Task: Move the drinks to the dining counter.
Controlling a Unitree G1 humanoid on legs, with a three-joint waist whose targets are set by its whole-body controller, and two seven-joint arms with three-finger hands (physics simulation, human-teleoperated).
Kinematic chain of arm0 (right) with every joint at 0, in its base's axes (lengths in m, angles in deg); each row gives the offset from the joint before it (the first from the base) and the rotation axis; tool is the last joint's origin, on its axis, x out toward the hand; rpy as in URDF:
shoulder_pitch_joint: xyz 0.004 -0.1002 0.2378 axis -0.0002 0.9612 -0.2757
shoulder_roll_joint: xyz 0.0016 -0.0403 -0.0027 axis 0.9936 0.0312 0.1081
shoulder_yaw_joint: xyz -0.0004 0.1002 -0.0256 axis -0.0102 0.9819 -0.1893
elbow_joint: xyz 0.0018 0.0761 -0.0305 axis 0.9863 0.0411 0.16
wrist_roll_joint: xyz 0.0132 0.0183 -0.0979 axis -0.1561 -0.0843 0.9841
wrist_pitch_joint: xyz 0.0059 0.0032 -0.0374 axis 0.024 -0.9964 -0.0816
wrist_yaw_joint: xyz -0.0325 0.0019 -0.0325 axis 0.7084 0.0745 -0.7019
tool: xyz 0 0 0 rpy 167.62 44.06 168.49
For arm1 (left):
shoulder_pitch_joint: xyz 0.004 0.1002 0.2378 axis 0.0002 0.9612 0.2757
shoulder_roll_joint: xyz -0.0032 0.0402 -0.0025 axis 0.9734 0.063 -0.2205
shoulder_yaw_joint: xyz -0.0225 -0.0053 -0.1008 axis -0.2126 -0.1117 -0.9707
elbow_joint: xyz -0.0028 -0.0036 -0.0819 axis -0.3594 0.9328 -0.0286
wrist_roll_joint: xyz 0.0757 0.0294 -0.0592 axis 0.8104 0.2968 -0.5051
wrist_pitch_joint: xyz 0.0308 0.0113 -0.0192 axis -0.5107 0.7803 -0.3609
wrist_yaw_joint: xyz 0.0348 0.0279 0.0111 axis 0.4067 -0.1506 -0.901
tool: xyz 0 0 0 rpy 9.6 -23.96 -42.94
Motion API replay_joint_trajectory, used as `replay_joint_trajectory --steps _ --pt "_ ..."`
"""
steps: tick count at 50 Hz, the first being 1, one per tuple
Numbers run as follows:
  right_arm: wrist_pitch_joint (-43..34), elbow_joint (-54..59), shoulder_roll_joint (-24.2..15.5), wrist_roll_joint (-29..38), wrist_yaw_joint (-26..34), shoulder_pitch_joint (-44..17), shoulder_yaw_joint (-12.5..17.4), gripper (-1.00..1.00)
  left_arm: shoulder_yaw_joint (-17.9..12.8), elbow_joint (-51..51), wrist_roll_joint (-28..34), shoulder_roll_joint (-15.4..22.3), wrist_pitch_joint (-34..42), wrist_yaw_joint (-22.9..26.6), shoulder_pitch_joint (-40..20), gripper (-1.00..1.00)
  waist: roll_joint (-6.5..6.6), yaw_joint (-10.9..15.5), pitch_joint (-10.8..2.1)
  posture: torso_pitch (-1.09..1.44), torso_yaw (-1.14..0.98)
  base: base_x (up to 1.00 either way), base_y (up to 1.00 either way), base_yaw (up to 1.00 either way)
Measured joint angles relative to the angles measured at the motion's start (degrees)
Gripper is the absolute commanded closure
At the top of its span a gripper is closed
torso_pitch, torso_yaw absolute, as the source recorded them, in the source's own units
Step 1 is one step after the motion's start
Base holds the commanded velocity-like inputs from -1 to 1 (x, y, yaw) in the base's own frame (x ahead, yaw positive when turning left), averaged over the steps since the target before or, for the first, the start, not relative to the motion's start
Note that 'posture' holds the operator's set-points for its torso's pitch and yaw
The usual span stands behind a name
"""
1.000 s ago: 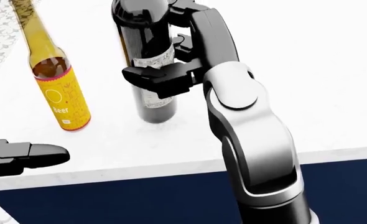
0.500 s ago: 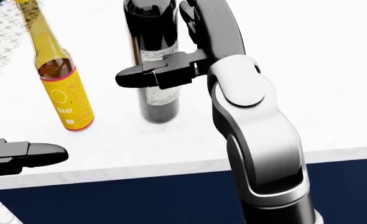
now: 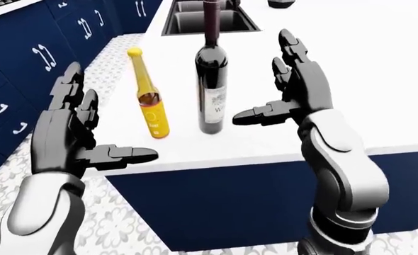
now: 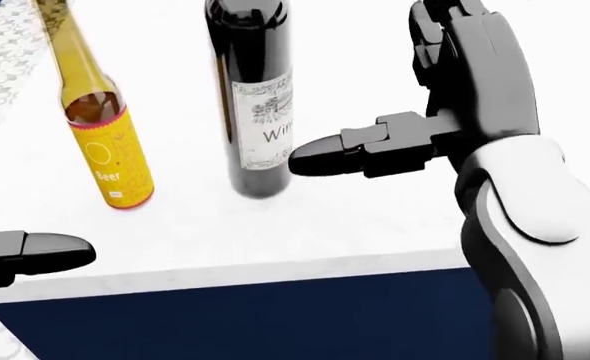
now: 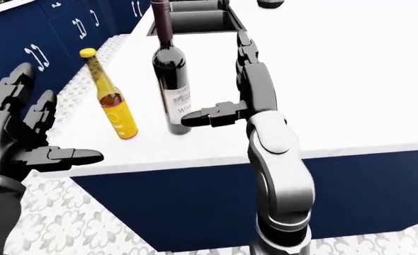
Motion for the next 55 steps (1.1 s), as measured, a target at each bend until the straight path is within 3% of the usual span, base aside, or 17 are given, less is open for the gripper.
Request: replay_joint_trajectory --steps 7,9,11,12,15,17,22,26,28,33,39,42,43,44,47,51,55 --pt "-3.3 -5.4 -0.5 0.3 0.2 3.0 -1.6 -1.0 0.1 -1.3 -0.3 -0.1 1.3 0.1 0.1 -1.0 0.31 -0.6 -0.31 0.0 0.0 -0.67 0.0 0.0" --pt "-3.7 -6.0 -0.4 0.3 0.4 2.8 -1.3 -1.0 0.3 -1.8 -0.3 0.0 1.5 0.2 -0.2 -1.0 -0.18 -0.9 -0.48 0.0 0.0 -0.76 0.0 0.0" --pt "-4.1 -6.7 -0.5 0.4 0.4 3.0 -0.6 -1.0 0.7 -2.3 -0.4 -0.3 1.6 0.3 -0.2 -1.0 0.17 -1.4 -0.38 0.0 0.0 -0.84 0.0 0.0" --pt "-4.3 -6.9 -0.6 0.5 0.3 3.2 -0.2 -1.0 1.1 -2.4 -0.4 -0.5 1.5 0.4 0.0 -1.0 -0.02 -1.6 -0.2 0.0 0.0 -0.84 0.0 0.0" --pt "-4.4 -6.7 -0.7 0.9 0.0 3.2 0.3 -1.0 1.6 -2.4 -0.5 -0.6 1.3 0.7 0.2 -1.0 -2.74 -2.0 -0.46 0.0 0.0 -0.84 0.0 0.0" --pt "-4.2 -6.9 -0.5 0.6 0.0 3.0 0.1 -1.0 1.4 -2.1 -0.2 -0.7 0.9 0.7 0.4 -1.0 -2.83 -1.5 -0.73 0.0 0.0 -0.84 0.0 0.0" --pt "-3.4 -6.9 0.2 -0.5 -0.2 3.7 -0.4 -1.0 1.4 -1.8 0.6 -1.0 0.6 0.8 1.1 -1.0 -1.32 -0.8 0.31 0.0 0.0 -0.53 0.05 0.17" --pt "-3.0 -6.9 0.6 -1.0 -1.3 4.7 0.6 -1.0 2.1 -2.4 0.5 -1.2 0.6 1.5 1.2 -1.0 3.21 0.6 3.08 0.0 0.0 -0.18 0.0 1.0" --pt "-2.4 -7.0 0.8 -1.4 -1.6 4.5 0.0 -1.0 1.4 -3.0 0.9 -0.9 0.3 1.5 1.1 -1.0 5.98 0.6 2.03 0.0 0.0 -0.16 0.0 1.0" --pt "-2.7 -6.4 1.2 -2.9 -1.1 5.3 -2.4 -1.0 0.3 -2.4 2.0 -1.0 0.6 1.4 1.8 -1.0 2.67 2.2 0.29 0.0 0.0 -0.12 0.0 1.0" --pt "-1.7 -7.2 1.2 -1.9 -0.8 4.8 -2.5 -1.0 1.3 -3.0 2.4 -1.1 0.7 1.4 1.3 -1.0 -2.72 1.9 2.52 0.0 0.0 -0.01 0.0 1.0" --pt "-1.2 -7.1 1.2 -1.8 -0.6 4.6 -2.6 -1.0 1.7 -2.8 2.7 -1.2 0.7 1.4 1.2 -1.0 -5.55 1.7 2.4 0.0 0.0 0.0 0.0 1.0" --pt "-1.0 -7.1 0.9 -1.7 -0.5 4.8 -2.5 -1.0 2.0 -3.0 2.8 -1.6 0.7 1.4 1.2 -1.0 -5.92 1.2 2.08 0.0 0.0 0.0 0.0 1.0" --pt "-0.8 -7.1 0.9 -1.6 -0.5 5.5 -2.2 -1.0 2.4 -3.2 2.6 -1.8 1.1 1.6 1.4 -1.0 -5.53 1.0 2.54 0.0 0.0 0.0 0.0 1.0" --pt "-1.2 -6.5 0.8 -0.9 -0.4 6.5 -1.8 -1.0 3.4 -2.9 2.6 -1.9 1.3 1.9 1.8 -1.0 -4.18 1.6 2.12 0.0 0.0 -0.01 0.0 1.0" --pt "-0.7 -6.4 0.7 -0.1 -0.1 6.2 -1.9 -1.0 3.6 -2.6 3.1 -2.3 0.4 2.2 1.4 -1.0 -0.2 0.8 2.35 0.0 0.0 -0.01 0.0 1.0" --pt "-0.8 -8.0 0.9 0.5 0.3 5.9 -2.1 -1.0 3.7 -4.6 3.2 -2.6 0.8 2.3 1.4 -1.0 4.21 0.5 1.26 0.0 0.0 0.0 0.0 1.0"
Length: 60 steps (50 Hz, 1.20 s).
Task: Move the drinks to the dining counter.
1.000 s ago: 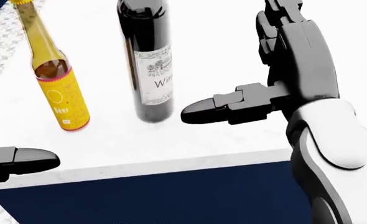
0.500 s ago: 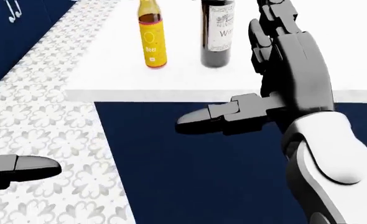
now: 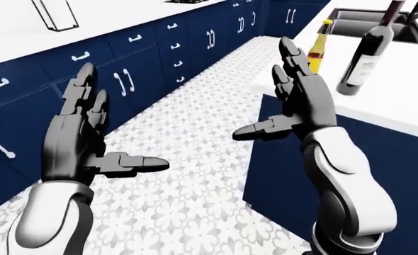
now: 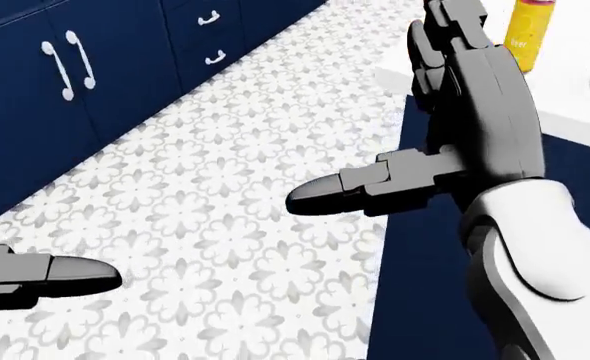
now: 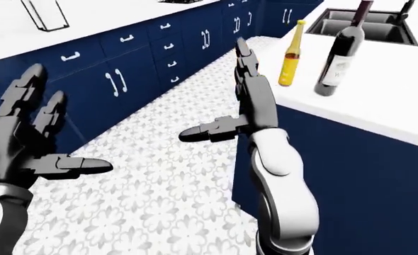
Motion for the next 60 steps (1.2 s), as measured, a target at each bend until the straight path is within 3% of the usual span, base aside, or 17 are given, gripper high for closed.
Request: replay_joint_trajectory --steps 3,5,11,14,16,20,26,29,31,33,35,41,45,49,58,59,60 --pt "-0.4 -0.8 0.9 -0.2 0.6 0.4 -1.5 -1.0 -0.2 0.2 0.5 -0.1 0.7 -0.3 0.8 -1.0 -0.87 1.8 -0.03 0.0 0.0 0.0 0.0 1.0" --pt "-0.8 -0.9 0.9 -0.5 1.1 0.4 -1.6 -1.0 -0.1 0.5 0.4 0.1 1.4 -0.7 0.4 -1.0 -2.15 2.3 -0.45 0.0 0.0 0.0 0.0 1.0" --pt "-0.1 -1.5 0.5 -0.2 1.3 0.0 -0.5 -1.0 1.1 0.0 -1.5 0.8 1.0 -2.2 -0.3 -1.0 -6.1 1.3 1.09 0.0 0.0 0.0 0.0 1.0" --pt "0.5 -1.4 0.5 -0.3 1.3 0.7 -0.3 -1.0 2.0 0.1 -1.8 0.9 0.5 -2.7 0.2 -1.0 -7.84 1.0 1.01 0.0 0.0 0.0 0.0 1.0" --pt "0.6 -1.4 0.2 -0.2 1.3 0.9 -0.3 -1.0 2.0 0.0 -2.3 1.0 0.4 -2.9 -0.2 -1.0 -9.49 0.5 0.3 0.0 0.0 0.0 0.0 1.0" --pt "-0.1 -1.6 0.3 0.0 1.0 2.0 0.8 -1.0 2.7 0.3 -3.5 0.9 0.3 -2.8 1.0 -1.0 -8.66 0.9 0.17 0.0 0.0 0.0 0.0 1.0" --pt "1.1 -2.5 0.6 -0.6 0.4 2.3 0.6 -1.0 3.1 -0.3 -3.4 1.1 -1.0 -3.1 1.2 -1.0 -3.49 0.1 0.56 0.0 0.0 0.0 0.0 1.0" --pt "1.3 -2.5 1.1 -1.5 -0.1 2.1 1.4 -1.0 3.4 -0.3 -3.9 1.5 -1.5 -3.5 1.2 -1.0 -0.46 0.2 0.04 0.0 0.0 0.0 0.0 1.0" --pt "2.2 -1.9 1.5 -2.4 -0.4 3.3 0.7 -1.0 3.1 0.5 -4.1 2.0 -1.5 -4.0 1.7 -1.0 -1.03 1.2 0.48 0.0 0.0 0.0 0.0 1.0" --pt "2.3 -1.4 1.3 -3.4 -0.4 4.1 0.0 -1.0 2.6 0.8 -4.5 2.3 -1.1 -4.8 2.5 -1.0 -1.32 2.1 0.14 0.0 0.0 0.0 0.0 1.0" --pt "2.3 -1.6 1.1 -4.1 -0.6 4.2 0.3 -1.0 2.6 0.6 -5.1 2.4 -1.4 -5.5 2.5 -1.0 -2.61 2.3 -0.18 0.0 0.0 0.0 0.0 1.0" --pt "3.5 -3.2 0.7 -4.6 -1.8 4.0 0.5 -1.0 3.9 0.0 -6.8 2.6 -3.3 -6.8 3.0 -1.0 -6.13 1.2 0.86 0.0 0.0 0.0 0.0 1.0" --pt "4.1 -2.6 0.2 -4.7 -1.8 4.4 0.6 -1.0 3.4 0.1 -8.4 3.4 -3.6 -8.0 2.5 -1.0 -9.17 0.3 0.01 0.0 0.0 0.0 0.0 1.0" --pt "3.4 -2.1 0.0 -3.9 -2.1 5.1 1.4 -1.0 4.0 0.3 -11.3 4.4 -3.2 -9.4 2.9 -1.0 -8.62 0.7 0.04 0.0 0.0 0.0 0.0 1.0" --pt "3.3 -3.1 -0.2 -3.6 -1.8 4.3 1.4 -1.0 4.1 -0.4 -15.3 6.8 -4.0 -12.8 2.0 -1.0 -0.85 0.2 0.27 0.0 0.0 0.0 0.0 1.0" --pt "3.2 -3.2 0.0 -3.6 -1.7 4.2 1.3 -1.0 3.9 -0.3 -15.8 7.3 -4.0 -13.4 1.9 -1.0 -0.56 0.5 0.18 0.0 0.0 -0.01 0.0 1.0" --pt "3.1 -3.2 0.3 -3.7 -1.6 4.5 0.9 -1.0 3.7 0.1 -16.2 7.5 -3.9 -13.9 2.0 -1.0 -1.06 1.0 0.63 0.0 0.0 0.0 0.0 1.0"
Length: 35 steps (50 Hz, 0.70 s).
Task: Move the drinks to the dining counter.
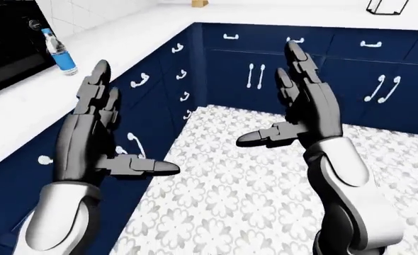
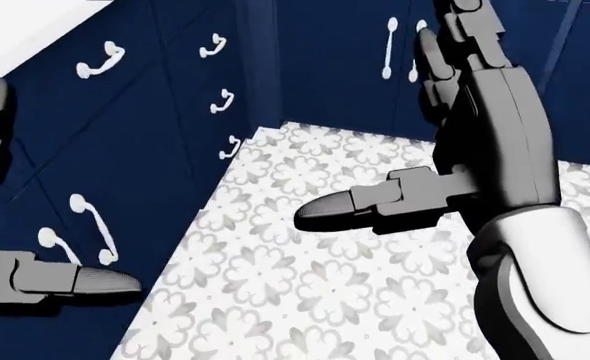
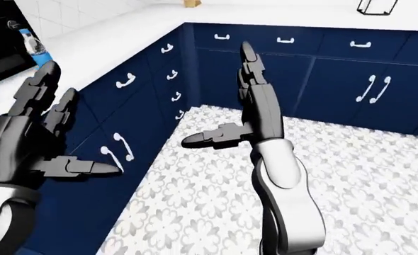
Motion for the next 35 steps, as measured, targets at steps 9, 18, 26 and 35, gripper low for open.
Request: replay_joint_trajectory --steps 9,18,26,35 --pt "0.0 -0.9 0.0 -0.3 0.4 -0.3 -0.4 -1.0 -0.4 -0.5 -2.6 1.3 0.3 -2.7 -0.4 -1.0 -4.2 0.5 0.08 0.0 0.0 0.0 0.0 1.0" --pt "0.2 0.1 -0.1 0.4 0.0 1.0 0.4 -1.0 0.5 0.1 -3.3 0.7 0.5 -2.1 0.2 -1.0 -7.27 -0.3 -0.55 0.0 0.0 0.0 0.0 1.0" --pt "1.5 0.0 0.3 0.9 0.3 1.4 -0.4 -1.0 -0.5 -0.6 -6.0 3.0 -1.0 -4.2 -0.1 -1.0 -0.63 -1.0 -0.18 0.0 0.0 0.0 0.0 1.0" --pt "0.8 -0.7 0.8 0.4 1.1 1.3 -1.6 -1.0 -0.9 0.1 -8.8 4.9 -1.0 -7.4 0.3 -1.0 -2.11 1.3 -0.74 0.0 0.0 -0.01 0.0 1.0"
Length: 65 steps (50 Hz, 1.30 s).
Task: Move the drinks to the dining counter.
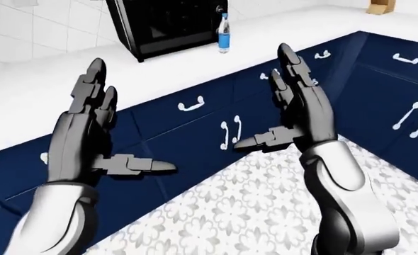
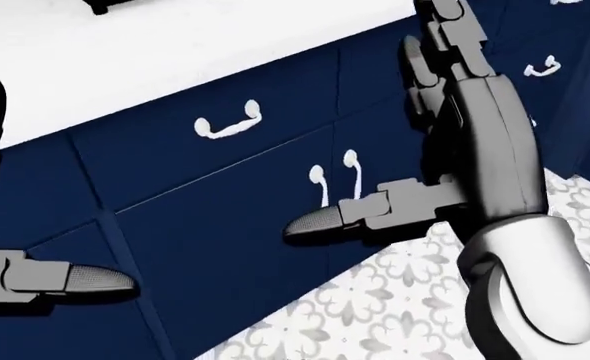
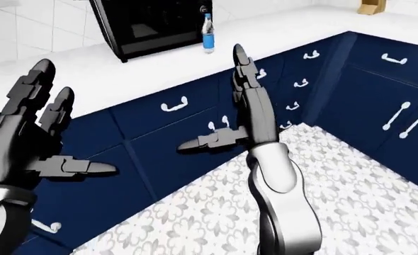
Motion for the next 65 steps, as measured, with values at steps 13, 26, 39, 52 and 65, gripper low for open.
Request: replay_joint_trajectory --steps 13,26,39,52,65 --pt "-0.8 -0.9 -1.0 1.3 0.3 -1.2 -0.4 -1.0 0.9 -0.6 -1.6 0.4 0.3 -1.2 -0.9 -1.0 -4.0 -2.0 0.53 0.0 0.0 0.0 0.0 0.68" --pt "-0.4 -2.3 -0.2 2.3 1.5 -1.6 -0.5 -1.0 -0.1 -0.2 -4.7 2.6 -0.4 -4.0 -0.4 -1.0 -0.31 -1.8 1.68 0.0 0.0 0.3 -0.08 0.0" --pt "-0.9 -2.4 -0.5 3.4 0.7 -2.8 0.9 -1.0 0.0 -0.6 -8.5 3.8 -0.9 -5.1 -0.8 -1.0 -2.48 -2.3 0.75 0.0 0.0 0.59 -0.15 0.0" --pt "-1.6 -2.3 -0.4 1.8 0.6 -3.3 0.2 -1.0 -0.4 -0.2 -8.3 4.3 -0.7 -6.2 -0.9 -1.0 2.51 -2.5 0.6 0.0 0.0 0.59 -0.15 0.0" --pt "-3.0 -2.4 -1.3 1.6 -0.6 -3.3 2.3 -1.0 1.6 -0.1 -11.4 5.2 -0.5 -7.7 -1.5 -1.0 -2.44 -3.7 1.25 0.0 0.0 0.31 -0.16 0.0"
